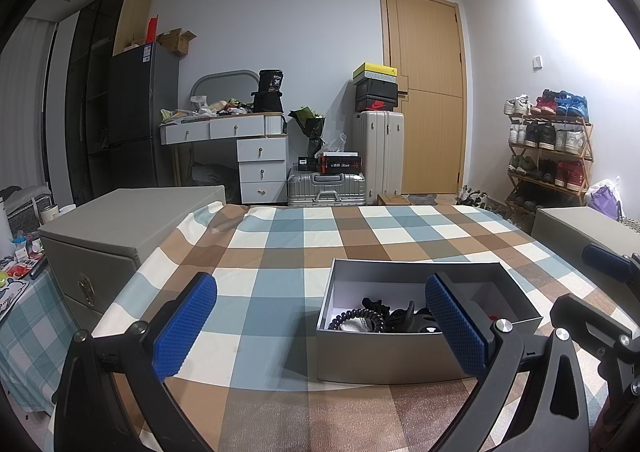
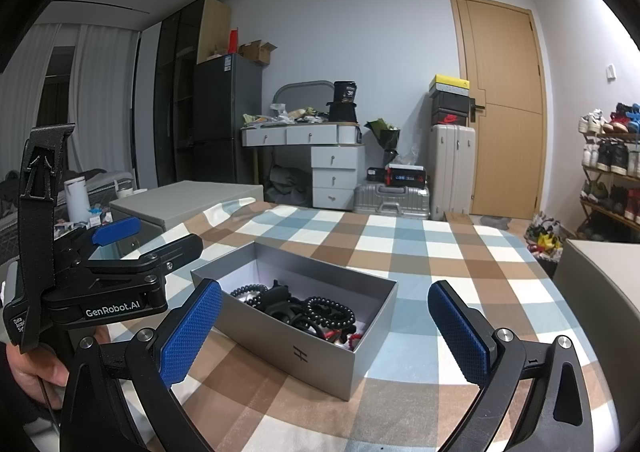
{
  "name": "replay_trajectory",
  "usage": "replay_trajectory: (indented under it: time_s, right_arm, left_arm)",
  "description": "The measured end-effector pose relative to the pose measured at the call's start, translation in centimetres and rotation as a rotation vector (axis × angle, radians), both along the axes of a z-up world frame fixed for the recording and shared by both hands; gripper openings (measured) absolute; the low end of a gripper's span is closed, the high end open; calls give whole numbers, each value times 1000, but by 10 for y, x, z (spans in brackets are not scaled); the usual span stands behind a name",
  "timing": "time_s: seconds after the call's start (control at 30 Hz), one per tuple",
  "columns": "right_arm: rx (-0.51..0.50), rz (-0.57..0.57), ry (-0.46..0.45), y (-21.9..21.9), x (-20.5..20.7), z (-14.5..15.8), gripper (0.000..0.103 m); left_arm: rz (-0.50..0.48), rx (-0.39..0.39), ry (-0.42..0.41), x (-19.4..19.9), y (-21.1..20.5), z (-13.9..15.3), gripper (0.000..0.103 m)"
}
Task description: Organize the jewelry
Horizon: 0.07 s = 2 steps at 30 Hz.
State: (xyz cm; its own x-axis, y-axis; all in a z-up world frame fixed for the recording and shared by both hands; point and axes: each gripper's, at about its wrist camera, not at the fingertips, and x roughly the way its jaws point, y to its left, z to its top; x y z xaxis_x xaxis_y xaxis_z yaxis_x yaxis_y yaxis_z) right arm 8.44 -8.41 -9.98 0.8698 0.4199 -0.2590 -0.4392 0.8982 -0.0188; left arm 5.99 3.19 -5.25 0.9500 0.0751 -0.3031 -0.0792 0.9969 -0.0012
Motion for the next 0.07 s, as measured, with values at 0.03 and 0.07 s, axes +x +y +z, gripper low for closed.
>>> replay_trajectory:
  time_s: [0.03,0.07]
  right_arm:
    - [0,0,0,0,0,0,103]
    - [0,0,0,0,0,0,103]
  left_arm:
    - [0,0,0,0,0,-1,102]
    - [0,0,1,0,-1,-1,102]
